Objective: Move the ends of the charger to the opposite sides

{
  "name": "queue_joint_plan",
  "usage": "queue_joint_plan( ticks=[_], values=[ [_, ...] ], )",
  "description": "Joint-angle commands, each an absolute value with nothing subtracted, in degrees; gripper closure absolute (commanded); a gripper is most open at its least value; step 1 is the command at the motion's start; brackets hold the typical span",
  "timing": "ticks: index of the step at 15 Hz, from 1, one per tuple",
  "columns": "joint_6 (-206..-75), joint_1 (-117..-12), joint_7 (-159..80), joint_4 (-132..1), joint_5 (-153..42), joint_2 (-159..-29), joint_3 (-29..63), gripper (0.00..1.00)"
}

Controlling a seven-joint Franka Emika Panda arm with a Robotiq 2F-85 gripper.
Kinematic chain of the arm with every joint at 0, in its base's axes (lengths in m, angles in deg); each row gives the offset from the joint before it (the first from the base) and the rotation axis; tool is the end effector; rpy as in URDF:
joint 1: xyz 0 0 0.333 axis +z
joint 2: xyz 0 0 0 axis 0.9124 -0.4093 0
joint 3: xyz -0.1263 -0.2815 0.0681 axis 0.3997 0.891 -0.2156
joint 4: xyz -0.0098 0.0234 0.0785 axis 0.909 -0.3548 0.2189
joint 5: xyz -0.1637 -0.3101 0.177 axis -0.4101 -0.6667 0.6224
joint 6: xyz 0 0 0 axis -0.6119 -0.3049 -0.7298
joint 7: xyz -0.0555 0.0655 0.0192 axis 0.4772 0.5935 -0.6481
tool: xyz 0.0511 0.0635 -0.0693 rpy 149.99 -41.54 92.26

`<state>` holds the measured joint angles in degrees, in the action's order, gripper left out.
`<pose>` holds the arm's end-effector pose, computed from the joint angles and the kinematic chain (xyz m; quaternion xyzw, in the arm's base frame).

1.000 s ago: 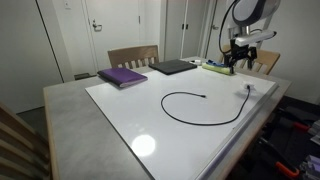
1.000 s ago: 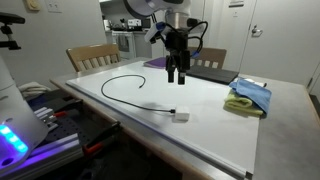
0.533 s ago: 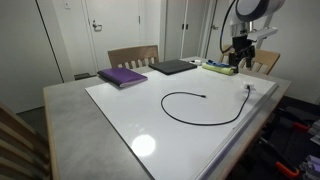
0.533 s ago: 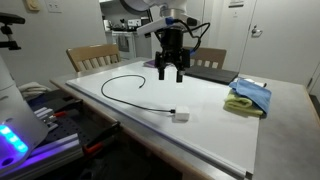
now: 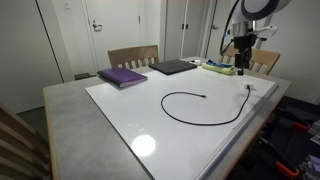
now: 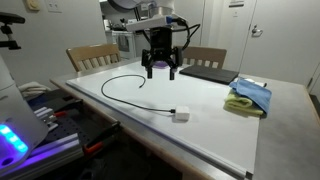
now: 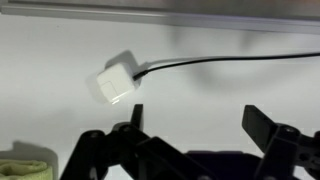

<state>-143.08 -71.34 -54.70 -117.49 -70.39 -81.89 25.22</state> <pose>0.4194 -0.1384 0.2352 0.9879 0.0627 -0.1210 0.0738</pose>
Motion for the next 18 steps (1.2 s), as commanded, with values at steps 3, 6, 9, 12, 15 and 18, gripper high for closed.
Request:
queue_joint_plan(
  ticks=[3,6,9,12,15,18],
  values=[
    [-147.1,-71.9,-62.0,-119.0,-61.9,-82.2,21.6,0.0],
    [-148.9,-71.0,-65.7,-118.8,-55.4,-83.0,18.4,0.0],
    [-150.0,-70.1,-67.3,-118.7,-52.0,-83.3,15.8,0.0],
    [-153.0,-69.2,-68.6,-118.3,-48.5,-84.5,13.6,0.0],
    [-157.3,-68.5,-70.8,-118.1,-46.0,-86.2,11.5,0.0],
    [-161.8,-68.5,-72.0,-117.5,-44.7,-89.2,9.4,0.0]
  ],
)
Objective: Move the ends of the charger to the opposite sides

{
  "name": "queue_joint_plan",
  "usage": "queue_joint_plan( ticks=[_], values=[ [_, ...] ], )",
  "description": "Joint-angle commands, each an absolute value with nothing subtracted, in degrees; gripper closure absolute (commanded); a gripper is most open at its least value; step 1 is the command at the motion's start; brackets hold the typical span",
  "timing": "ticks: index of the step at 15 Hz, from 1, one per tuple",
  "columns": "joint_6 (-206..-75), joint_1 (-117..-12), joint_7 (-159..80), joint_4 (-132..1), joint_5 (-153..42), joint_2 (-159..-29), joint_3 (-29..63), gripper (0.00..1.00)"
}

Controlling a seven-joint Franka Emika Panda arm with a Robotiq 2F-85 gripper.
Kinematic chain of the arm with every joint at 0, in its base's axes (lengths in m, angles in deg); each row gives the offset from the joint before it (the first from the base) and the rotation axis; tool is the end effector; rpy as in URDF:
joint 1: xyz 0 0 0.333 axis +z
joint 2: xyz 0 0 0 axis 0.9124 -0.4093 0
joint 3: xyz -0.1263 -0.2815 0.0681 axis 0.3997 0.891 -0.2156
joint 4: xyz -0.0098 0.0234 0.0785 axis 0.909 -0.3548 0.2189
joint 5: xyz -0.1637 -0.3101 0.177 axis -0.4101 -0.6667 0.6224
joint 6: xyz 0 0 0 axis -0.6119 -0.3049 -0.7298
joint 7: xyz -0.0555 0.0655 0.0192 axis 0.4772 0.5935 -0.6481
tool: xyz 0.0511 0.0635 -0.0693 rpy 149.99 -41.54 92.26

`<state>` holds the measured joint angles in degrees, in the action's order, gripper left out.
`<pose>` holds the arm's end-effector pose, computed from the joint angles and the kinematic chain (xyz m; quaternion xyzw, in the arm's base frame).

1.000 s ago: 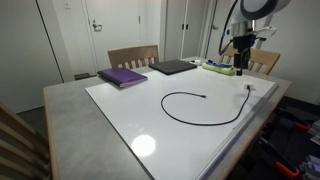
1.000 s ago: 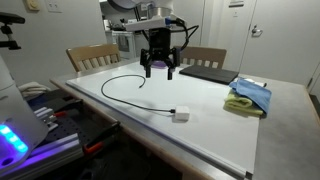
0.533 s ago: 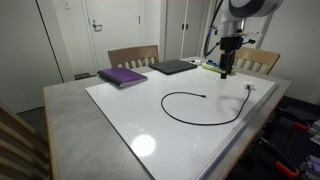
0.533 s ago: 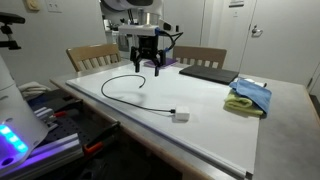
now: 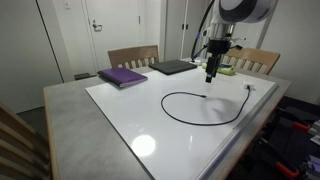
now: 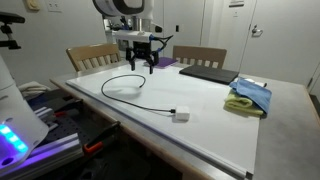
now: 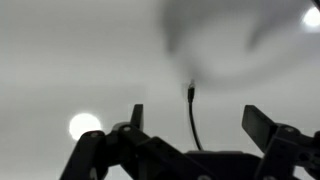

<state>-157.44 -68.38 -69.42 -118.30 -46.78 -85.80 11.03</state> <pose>0.4569 -0.0072 0.2176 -0.9848 -0.1710 0.0100 0.0288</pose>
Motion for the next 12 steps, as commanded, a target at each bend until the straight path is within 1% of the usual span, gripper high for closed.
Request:
queue_joint_plan(
  ticks=[1,5,11,12],
  values=[
    [-163.5,-68.6,-71.6,-117.7,-45.4,-90.0,8.9,0.0],
    [-170.0,-68.9,-72.1,-117.7,-49.9,-93.8,7.7,0.0],
    [-172.5,-69.5,-71.4,-117.9,-57.2,-97.1,7.4,0.0],
    [-172.7,-68.7,-70.0,-118.1,-58.7,-97.4,8.5,0.0]
  ],
)
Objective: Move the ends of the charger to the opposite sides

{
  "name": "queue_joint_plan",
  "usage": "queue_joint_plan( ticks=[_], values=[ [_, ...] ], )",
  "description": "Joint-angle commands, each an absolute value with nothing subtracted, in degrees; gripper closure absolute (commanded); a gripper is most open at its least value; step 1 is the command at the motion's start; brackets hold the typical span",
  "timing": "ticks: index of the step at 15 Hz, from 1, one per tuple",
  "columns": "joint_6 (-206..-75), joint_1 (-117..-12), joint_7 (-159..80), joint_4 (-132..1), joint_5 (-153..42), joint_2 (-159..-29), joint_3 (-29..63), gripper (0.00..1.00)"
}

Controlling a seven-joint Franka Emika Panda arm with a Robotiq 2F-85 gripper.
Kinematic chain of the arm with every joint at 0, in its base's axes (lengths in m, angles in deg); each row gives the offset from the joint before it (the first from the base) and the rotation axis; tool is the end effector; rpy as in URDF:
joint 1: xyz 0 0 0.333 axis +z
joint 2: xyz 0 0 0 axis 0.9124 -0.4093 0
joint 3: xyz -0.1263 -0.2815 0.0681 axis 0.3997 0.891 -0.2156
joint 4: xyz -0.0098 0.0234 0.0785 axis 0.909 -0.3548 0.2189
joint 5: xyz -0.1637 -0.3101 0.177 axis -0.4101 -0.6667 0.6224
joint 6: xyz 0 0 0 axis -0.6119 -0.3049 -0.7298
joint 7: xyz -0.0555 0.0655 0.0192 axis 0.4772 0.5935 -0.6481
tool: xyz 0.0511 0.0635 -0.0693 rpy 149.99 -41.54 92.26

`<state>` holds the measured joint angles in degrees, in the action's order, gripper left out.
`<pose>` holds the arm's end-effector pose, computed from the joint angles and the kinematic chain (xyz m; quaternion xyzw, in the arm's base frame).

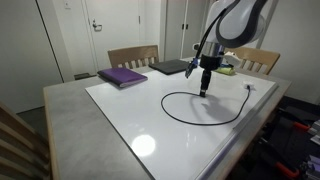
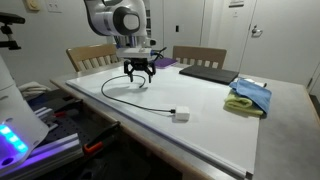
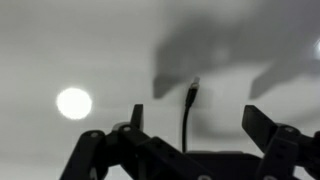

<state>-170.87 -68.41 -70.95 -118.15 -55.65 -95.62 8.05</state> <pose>0.4581 0.0244 0.1610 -0.9610 -0.2759 -0.0183 0.0020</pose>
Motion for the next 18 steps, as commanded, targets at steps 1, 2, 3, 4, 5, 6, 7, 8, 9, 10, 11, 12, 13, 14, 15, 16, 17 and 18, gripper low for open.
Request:
queue_joint_plan(
  ticks=[1,2,3,4,5,6,7,8,9,10,11,12,13,14,15,16,17,18],
  values=[
    [-172.7,-67.3,-68.3,-118.2,-61.1,-97.6,10.1,0.0],
    [-172.6,-66.3,-66.7,-118.3,-63.2,-97.9,11.3,0.0],
    [-172.3,-65.3,-65.0,-118.2,-65.5,-98.1,12.6,0.0],
    [-171.9,-64.1,-63.0,-118.0,-67.5,-98.3,14.0,0.0],
    [-171.9,-62.7,-60.9,-117.9,-69.8,-98.7,15.6,0.0],
    [-171.6,-61.7,-59.2,-117.6,-71.6,-99.0,16.7,0.0],
    [-171.6,-60.9,-57.7,-117.6,-73.0,-99.3,17.6,0.0],
    [-171.8,-60.5,-56.7,-117.7,-73.8,-99.4,17.9,0.0],
    [-172.1,-60.4,-56.1,-117.8,-74.0,-99.4,17.8,0.0],
    [-172.2,-60.4,-55.8,-117.8,-73.8,-99.3,17.4,0.0],
    [-172.5,-61.2,-56.5,-118.0,-72.9,-99.2,16.3,0.0],
    [-172.8,-61.7,-57.1,-118.1,-72.3,-99.2,15.5,0.0],
    [-173.2,-62.1,-57.4,-118.2,-71.8,-99.3,15.0,0.0],
    [-173.7,-63.3,-58.6,-118.2,-70.4,-99.5,13.5,0.0],
    [-174.1,-64.2,-59.3,-118.2,-69.2,-99.6,12.3,0.0],
    [-174.7,-65.9,-60.6,-118.2,-67.2,-99.9,10.3,0.0],
    [-175.2,-67.4,-61.7,-118.3,-65.2,-100.1,8.5,0.0],
    [-175.4,-68.8,-62.8,-118.3,-63.5,-100.4,6.9,0.0]
  ],
)
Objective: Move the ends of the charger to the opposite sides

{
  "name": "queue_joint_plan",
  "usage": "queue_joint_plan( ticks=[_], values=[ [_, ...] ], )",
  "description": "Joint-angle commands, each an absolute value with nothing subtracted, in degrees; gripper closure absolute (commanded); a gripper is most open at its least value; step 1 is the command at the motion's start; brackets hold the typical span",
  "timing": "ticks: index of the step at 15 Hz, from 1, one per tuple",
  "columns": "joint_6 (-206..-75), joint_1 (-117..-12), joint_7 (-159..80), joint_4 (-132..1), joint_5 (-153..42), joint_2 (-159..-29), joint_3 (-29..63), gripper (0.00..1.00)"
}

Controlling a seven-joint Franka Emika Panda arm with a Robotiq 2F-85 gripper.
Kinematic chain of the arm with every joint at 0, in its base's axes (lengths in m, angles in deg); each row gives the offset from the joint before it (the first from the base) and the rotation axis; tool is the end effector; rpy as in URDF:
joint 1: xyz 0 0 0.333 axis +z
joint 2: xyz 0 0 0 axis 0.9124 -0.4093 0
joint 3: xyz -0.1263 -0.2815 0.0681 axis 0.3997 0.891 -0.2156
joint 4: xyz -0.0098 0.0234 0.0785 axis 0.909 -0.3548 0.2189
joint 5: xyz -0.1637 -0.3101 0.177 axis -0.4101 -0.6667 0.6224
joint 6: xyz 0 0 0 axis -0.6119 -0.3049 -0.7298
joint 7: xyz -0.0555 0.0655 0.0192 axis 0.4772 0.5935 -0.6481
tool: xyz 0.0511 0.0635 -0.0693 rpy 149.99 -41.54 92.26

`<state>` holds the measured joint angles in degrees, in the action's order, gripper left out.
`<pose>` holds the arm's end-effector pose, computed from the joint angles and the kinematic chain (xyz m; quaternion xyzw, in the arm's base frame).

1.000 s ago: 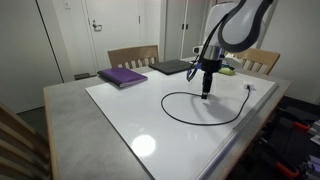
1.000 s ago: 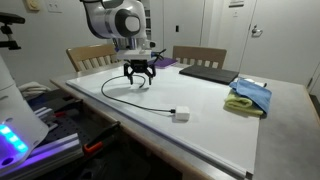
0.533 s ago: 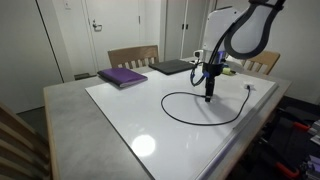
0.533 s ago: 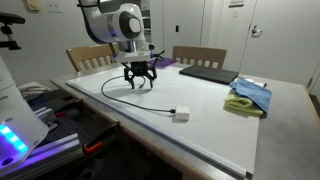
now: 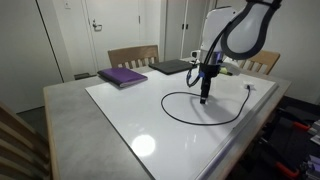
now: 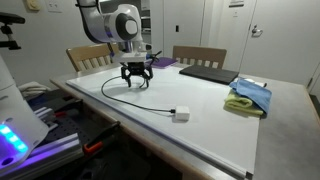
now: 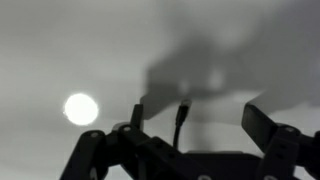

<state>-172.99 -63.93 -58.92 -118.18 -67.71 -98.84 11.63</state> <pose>0.4482 0.0425 0.1377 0.9588 0.2827 0.0045 0.0266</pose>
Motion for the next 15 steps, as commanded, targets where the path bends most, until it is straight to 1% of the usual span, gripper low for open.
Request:
queue_joint_plan(
  ticks=[1,5,7,15],
  values=[
    [-175.4,-70.1,-63.7,-117.9,-61.9,-100.8,5.6,0.0],
    [-174.7,-72.9,-64.9,-117.4,-58.8,-101.1,3.5,0.0],
    [-174.6,-73.3,-64.7,-117.3,-58.6,-101.0,3.5,0.28],
    [-174.5,-73.0,-64.1,-116.1,-59.5,-100.6,4.7,0.83]
  ],
)
